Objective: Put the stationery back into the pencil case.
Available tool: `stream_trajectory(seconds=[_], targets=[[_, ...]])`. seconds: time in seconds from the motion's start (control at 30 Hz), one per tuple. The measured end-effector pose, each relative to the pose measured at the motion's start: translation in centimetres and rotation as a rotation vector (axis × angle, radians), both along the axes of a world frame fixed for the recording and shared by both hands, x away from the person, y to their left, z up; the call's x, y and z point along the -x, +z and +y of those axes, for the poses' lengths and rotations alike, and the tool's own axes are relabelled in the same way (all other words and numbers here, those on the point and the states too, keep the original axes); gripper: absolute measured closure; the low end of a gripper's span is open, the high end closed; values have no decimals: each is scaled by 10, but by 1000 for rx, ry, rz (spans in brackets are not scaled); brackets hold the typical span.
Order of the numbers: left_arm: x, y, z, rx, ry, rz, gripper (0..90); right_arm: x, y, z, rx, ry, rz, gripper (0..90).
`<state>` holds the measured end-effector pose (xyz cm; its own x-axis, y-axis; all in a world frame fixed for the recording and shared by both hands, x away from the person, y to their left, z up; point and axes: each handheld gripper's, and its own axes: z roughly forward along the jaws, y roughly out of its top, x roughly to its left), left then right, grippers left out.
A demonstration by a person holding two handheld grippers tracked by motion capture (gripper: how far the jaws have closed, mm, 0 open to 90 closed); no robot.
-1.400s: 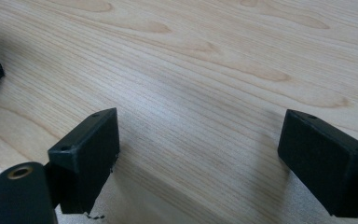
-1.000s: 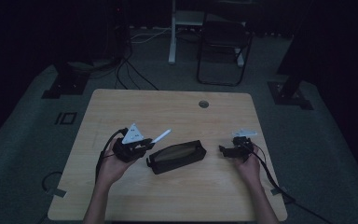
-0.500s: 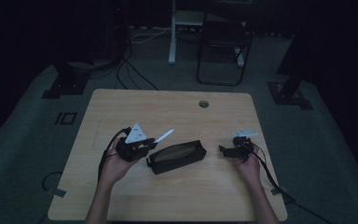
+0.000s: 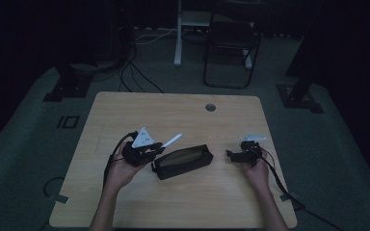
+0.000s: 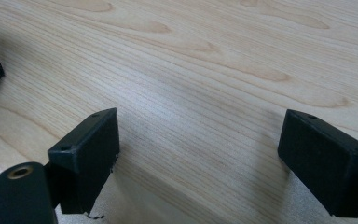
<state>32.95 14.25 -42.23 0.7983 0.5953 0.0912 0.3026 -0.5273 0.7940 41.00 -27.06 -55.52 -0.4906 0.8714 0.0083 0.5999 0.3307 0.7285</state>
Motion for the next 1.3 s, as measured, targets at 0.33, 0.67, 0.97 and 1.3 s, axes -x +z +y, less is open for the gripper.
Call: stream_trajectory(seconds=[0.33, 0.67, 0.97, 1.3], targets=[[-1, -1, -6, 3, -7, -3, 786, 0, 0, 0, 0, 0, 0, 127], [-2, -2, -11, 0, -18, -3, 786, 0, 0, 0, 1, 1, -2, 126], [-3, -4, -15, 2, -26, -3, 786, 0, 0, 0, 1, 1, -2, 126], [-5, -8, -23, 0, -46, 0, 786, 0, 0, 0, 0, 0, -1, 127]])
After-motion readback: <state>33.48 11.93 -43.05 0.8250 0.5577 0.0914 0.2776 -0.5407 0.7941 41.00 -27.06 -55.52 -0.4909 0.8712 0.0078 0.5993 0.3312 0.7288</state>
